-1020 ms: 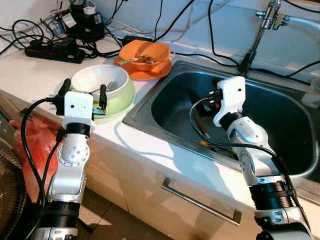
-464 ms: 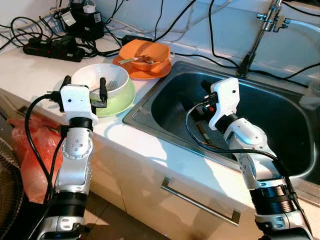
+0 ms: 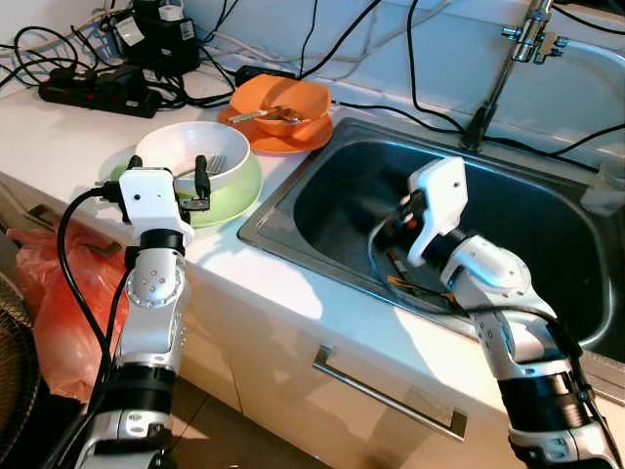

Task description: Kitchen organization

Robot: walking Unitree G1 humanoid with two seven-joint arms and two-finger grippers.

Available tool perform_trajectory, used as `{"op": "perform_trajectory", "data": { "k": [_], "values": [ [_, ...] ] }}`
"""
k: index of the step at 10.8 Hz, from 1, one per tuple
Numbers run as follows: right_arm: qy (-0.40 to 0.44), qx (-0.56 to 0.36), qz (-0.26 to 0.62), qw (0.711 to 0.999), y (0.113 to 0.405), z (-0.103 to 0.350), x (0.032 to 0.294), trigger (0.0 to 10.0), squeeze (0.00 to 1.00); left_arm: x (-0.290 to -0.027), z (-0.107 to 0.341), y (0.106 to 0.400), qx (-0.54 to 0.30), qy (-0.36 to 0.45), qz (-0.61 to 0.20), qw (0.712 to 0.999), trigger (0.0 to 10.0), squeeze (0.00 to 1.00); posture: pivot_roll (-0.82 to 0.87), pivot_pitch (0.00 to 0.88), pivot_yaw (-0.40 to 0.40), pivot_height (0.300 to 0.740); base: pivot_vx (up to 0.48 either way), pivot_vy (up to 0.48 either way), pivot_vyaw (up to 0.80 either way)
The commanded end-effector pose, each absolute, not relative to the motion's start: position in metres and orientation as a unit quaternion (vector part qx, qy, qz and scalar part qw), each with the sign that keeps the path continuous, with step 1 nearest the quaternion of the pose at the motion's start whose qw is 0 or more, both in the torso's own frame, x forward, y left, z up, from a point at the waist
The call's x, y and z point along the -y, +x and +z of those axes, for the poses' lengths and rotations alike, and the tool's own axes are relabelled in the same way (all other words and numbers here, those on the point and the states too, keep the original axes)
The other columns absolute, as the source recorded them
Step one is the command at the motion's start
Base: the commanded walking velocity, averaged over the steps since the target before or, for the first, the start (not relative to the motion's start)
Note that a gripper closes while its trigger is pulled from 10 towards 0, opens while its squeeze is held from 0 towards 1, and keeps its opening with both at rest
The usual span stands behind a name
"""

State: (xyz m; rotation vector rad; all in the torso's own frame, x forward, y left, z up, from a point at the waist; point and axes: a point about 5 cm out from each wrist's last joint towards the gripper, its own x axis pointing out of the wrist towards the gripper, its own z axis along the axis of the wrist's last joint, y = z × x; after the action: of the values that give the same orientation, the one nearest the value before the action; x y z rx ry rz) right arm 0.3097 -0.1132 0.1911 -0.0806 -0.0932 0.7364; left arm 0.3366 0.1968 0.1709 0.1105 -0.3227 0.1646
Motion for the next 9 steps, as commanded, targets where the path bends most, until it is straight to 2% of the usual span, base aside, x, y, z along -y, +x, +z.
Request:
{"op": "perform_trajectory", "data": {
  "k": [1,5,6,7,8,9],
  "values": [
    [-0.034,0.034,0.395,0.917,0.302,0.189,0.109,10.0,0.0,-0.197,0.175,0.34,0.168,0.048,0.087,0.981,10.0,0.0,-0.04,0.0,-0.043,0.74,0.0,0.0,0.0],
    [-0.037,0.015,0.407,0.913,0.296,0.183,0.11,10.0,0.0,-0.197,0.174,0.344,0.169,0.05,0.083,0.981,10.0,0.0,-0.05,0.0,-0.042,0.74,0.0,0.0,0.0],
    [-0.04,0.012,0.405,0.914,0.296,0.184,0.111,10.0,0.0,-0.197,0.172,0.348,0.165,0.05,0.076,0.982,7.7,0.0,-0.05,0.0,-0.033,0.74,0.0,0.0,0.0],
    [-0.039,0.011,0.404,0.914,0.295,0.183,0.111,10.0,0.0,-0.197,0.172,0.349,0.168,0.048,0.071,0.982,1.2,0.0,-0.05,0.0,-0.03,0.74,0.0,0.0,0.0],
    [-0.038,0.009,0.405,0.914,0.294,0.183,0.11,10.0,0.0,-0.196,0.173,0.35,0.171,0.045,0.067,0.982,0.0,0.0,-0.05,0.0,-0.029,0.74,0.0,0.0,0.0],
    [-0.037,0.007,0.408,0.912,0.293,0.181,0.109,10.0,0.0,-0.195,0.175,0.351,0.174,0.043,0.063,0.982,0.0,0.0,-0.05,0.0,-0.027,0.74,0.0,0.0,0.0]
  ]
}}
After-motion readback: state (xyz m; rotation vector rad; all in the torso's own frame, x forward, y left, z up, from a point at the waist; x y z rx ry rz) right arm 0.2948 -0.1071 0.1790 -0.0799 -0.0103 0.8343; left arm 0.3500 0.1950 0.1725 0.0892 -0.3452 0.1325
